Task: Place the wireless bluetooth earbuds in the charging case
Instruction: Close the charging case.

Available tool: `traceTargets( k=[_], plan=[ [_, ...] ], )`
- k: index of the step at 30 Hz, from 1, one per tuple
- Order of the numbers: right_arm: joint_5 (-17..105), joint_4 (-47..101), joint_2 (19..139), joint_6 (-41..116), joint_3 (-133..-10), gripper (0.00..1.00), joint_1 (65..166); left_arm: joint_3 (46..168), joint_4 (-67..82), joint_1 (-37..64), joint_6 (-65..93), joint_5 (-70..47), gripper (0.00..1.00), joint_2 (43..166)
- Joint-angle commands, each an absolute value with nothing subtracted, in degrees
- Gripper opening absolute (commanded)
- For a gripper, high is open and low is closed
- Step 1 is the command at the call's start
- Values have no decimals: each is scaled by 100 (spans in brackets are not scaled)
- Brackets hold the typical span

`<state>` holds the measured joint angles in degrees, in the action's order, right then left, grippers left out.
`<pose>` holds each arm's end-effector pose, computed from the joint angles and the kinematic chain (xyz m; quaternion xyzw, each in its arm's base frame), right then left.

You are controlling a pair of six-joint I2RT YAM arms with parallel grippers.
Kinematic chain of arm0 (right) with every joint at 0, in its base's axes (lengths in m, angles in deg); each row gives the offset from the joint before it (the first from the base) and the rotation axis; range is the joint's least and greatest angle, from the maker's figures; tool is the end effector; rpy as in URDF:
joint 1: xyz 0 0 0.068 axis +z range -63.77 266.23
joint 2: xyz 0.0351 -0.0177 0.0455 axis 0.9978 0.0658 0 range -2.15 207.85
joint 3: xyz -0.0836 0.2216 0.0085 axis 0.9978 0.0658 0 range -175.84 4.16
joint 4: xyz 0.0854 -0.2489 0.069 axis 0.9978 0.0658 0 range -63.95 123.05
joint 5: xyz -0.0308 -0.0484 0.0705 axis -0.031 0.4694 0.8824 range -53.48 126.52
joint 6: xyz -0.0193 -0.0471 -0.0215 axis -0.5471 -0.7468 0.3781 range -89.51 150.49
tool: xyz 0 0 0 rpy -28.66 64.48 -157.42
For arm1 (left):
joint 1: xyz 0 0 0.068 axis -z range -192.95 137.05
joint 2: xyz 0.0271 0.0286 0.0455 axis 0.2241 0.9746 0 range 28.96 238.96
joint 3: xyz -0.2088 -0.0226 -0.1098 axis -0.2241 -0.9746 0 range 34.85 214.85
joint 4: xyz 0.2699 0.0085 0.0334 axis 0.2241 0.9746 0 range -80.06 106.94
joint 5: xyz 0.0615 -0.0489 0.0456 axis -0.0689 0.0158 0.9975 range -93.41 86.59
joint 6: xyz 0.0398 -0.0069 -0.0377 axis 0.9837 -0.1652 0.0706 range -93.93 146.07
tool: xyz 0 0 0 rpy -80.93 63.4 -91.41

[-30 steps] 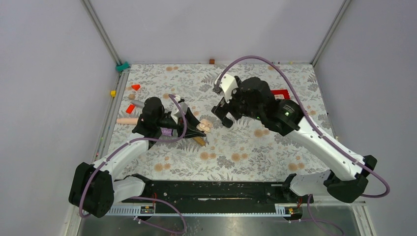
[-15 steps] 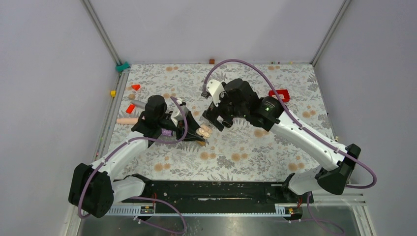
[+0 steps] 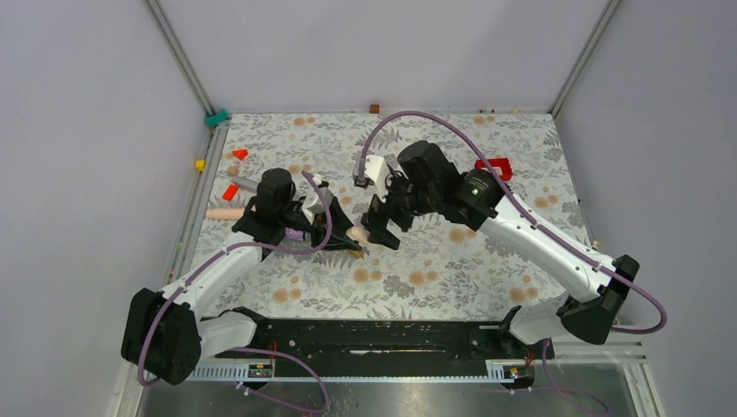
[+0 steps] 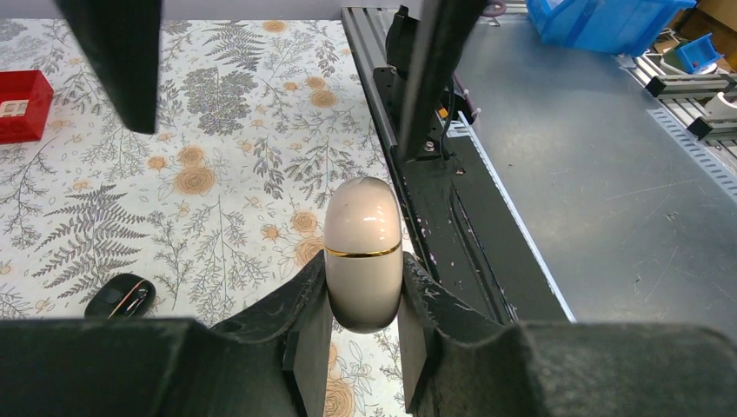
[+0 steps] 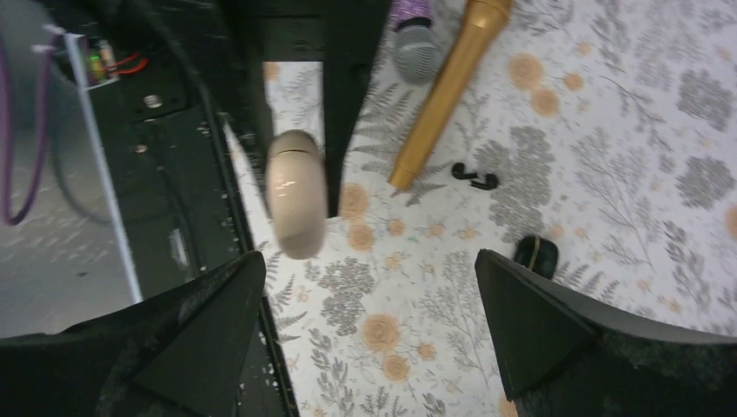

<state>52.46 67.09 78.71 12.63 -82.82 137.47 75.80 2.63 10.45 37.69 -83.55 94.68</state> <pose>0.1939 0.2580 0.3613 -0.5509 0.6868 0.2493 0.4033 0.2251 -0.1378 0.2432 0.5488 0.4738 -0.5627 0.3971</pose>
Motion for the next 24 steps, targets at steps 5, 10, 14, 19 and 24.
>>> traceTargets(
  k=[5, 10, 14, 19, 24],
  plan=[
    [5886, 6911, 7545, 1135, -8581, 99, 13701, 7838, 9, 1069, 3795, -8172, 0, 9433],
    [4976, 6460, 7343, 1445, -8442, 100, 13505, 7787, -593, 1069, 3135, -7392, 0, 9594],
    [4023, 6154, 7073, 1608, -8399, 99, 13097, 8215, 72, 1069, 3241, -6999, 0, 9975],
    [3321, 5998, 6387, 1101, -8188, 100, 12707, 9530, 2153, 1061, 4353, -6682, 0, 10945],
    [2716, 5379, 5459, 639, -7180, 100, 12667, 10792, 2811, 1020, 3868, -6053, 0, 12443]
  ],
)
